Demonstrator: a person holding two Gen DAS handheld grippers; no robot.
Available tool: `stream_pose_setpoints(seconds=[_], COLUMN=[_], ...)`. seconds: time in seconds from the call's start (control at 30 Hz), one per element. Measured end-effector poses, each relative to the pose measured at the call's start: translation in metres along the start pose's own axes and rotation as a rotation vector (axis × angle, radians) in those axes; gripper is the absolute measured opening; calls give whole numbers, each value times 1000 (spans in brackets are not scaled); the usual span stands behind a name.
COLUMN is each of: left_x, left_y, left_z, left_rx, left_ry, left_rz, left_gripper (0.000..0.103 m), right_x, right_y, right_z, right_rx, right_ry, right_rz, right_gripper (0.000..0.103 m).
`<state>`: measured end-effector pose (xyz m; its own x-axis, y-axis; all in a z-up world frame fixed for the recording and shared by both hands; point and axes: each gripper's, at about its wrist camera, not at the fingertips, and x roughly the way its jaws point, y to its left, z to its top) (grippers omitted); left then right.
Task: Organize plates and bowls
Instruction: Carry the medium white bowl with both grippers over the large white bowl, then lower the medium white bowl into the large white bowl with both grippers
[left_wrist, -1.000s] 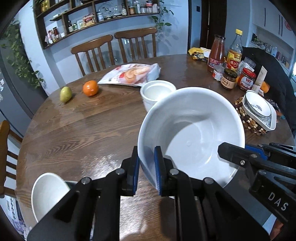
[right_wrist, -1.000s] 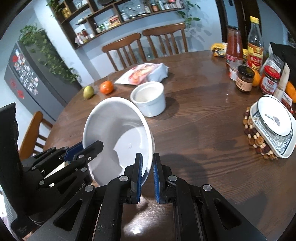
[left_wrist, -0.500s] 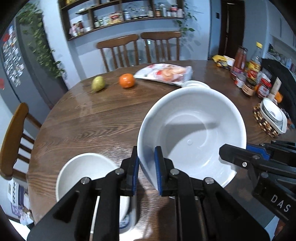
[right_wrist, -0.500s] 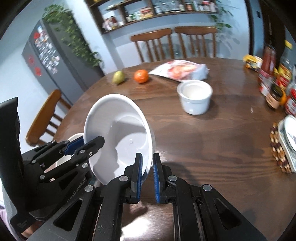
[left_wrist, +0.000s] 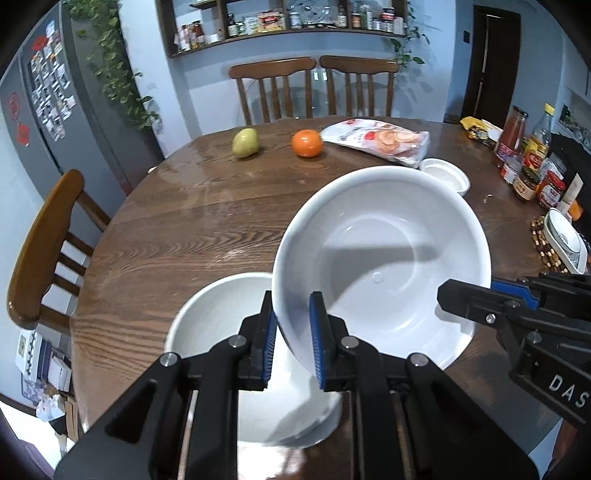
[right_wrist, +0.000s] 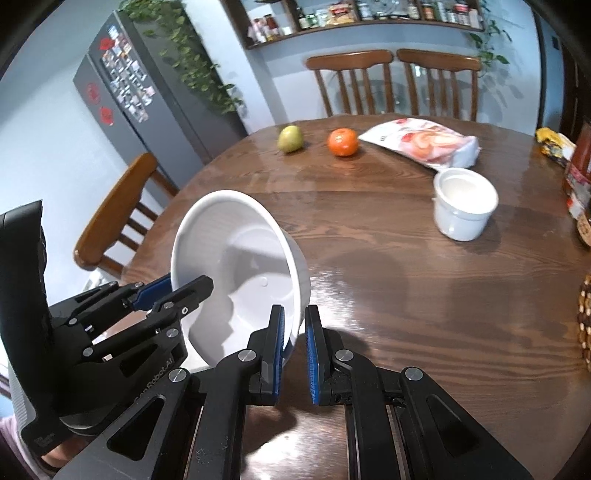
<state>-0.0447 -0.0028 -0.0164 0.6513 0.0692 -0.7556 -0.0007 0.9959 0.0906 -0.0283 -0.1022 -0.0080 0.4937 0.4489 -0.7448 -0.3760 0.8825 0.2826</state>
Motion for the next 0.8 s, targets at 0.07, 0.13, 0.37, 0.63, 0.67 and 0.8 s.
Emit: stream_pose_setpoints(seconds=[0.07,0.13,0.37,0.63,0.67,0.8], left_x=[-1,-2,16,29,28,24], left_y=[13,32,66,71,70,80], left_z=[-1,-3,-16,-27,-27,-24], left_rx=[-13,-41,-69,-74,-75,-102], left_ry=[9,23,115,174,171,144], left_rz=[24,54,124,104,107,135], left_gripper=[17,17,16,19,19,24], right_x=[6,15,59,76,74,66], right_y=[12,28,65,69,67,61], right_z=[2,4,0,-7,-6,-2], right_rx=[-23,-61,-135,-166,-172,-171], right_ry=[10,25,141,234,225,179], right_rz=[23,47,97,37,23,-33], right_gripper=[12,12,12,12,15,36])
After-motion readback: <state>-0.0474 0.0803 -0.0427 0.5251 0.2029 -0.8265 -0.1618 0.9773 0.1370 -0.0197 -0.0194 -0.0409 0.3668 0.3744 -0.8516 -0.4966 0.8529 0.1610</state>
